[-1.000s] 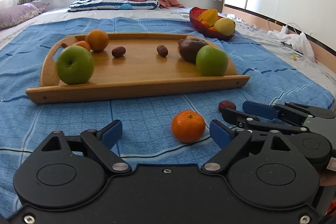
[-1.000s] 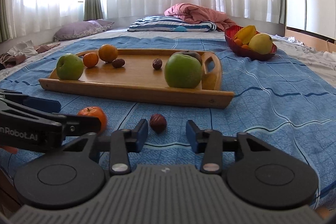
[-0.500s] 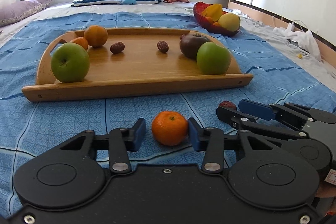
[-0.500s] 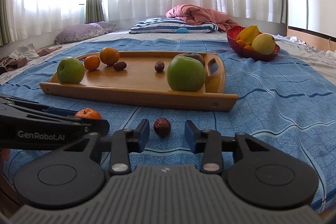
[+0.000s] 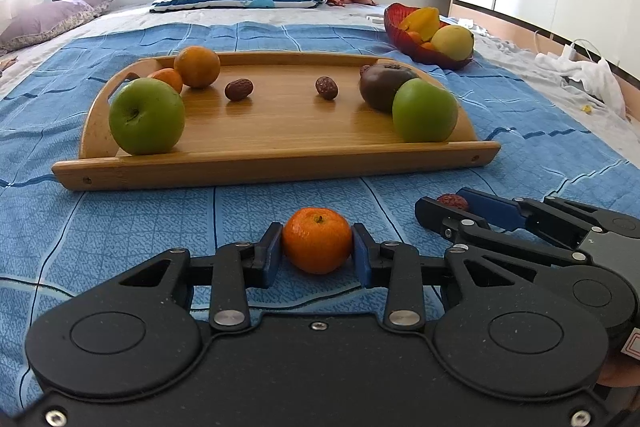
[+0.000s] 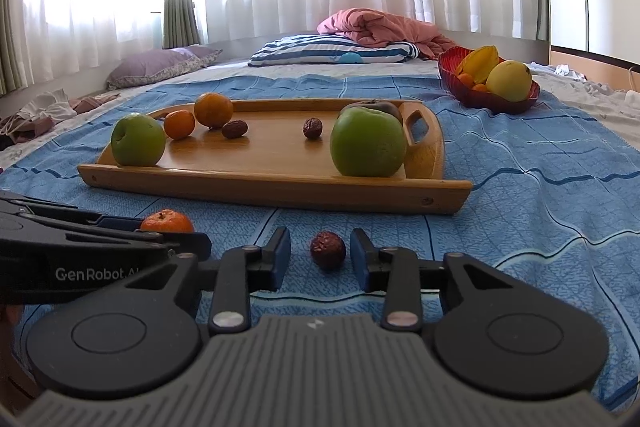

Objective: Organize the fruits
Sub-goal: 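Carry the tangerine and red date over the wooden tray with both grippers, then open the left gripper to release the tangerine while the right gripper releases the date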

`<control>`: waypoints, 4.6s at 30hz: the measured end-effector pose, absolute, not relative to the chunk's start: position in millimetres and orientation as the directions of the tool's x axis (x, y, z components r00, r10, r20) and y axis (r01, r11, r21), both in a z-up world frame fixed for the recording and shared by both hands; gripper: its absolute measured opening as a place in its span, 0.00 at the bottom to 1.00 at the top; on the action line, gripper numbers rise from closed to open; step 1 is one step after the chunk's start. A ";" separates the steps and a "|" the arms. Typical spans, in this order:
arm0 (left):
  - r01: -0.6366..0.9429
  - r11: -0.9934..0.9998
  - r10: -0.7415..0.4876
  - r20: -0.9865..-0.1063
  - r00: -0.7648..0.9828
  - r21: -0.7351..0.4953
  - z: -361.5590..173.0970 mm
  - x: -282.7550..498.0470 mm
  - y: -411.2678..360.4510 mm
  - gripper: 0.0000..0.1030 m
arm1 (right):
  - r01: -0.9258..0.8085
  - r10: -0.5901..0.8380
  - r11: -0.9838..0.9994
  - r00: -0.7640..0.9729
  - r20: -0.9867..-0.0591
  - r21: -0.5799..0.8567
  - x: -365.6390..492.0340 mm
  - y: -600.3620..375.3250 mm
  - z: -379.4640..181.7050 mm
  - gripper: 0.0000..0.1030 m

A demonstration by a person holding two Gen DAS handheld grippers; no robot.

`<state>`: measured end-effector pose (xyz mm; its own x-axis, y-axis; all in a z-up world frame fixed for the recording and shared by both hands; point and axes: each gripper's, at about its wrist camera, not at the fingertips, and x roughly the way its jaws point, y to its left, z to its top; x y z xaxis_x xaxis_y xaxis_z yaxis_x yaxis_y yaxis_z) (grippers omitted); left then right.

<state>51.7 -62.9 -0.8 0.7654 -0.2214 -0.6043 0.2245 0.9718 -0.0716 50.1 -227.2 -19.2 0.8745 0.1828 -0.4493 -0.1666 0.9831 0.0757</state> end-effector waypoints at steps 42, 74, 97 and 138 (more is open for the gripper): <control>0.173 0.985 -0.155 -0.569 0.807 -0.023 14.1 56.8 -54.4 0.33 | -0.185 0.196 0.980 0.890 -0.412 0.066 54.7 -207.2 0.4 0.22; 0.101 0.995 -0.097 -0.529 0.843 -0.021 48.8 115.3 -31.6 0.33 | -0.155 0.202 0.977 0.896 -0.395 0.148 109.9 -205.4 32.5 0.22; 0.102 0.994 -0.102 -0.569 0.816 -0.033 38.8 161.5 -32.2 0.33 | -0.085 0.225 0.954 0.835 -0.502 0.286 173.6 -219.7 25.7 0.21; 0.221 0.975 -0.169 -0.655 0.737 -0.004 32.2 206.1 -58.9 0.33 | -0.008 0.163 0.982 0.559 -0.813 0.191 265.8 -190.1 31.7 0.24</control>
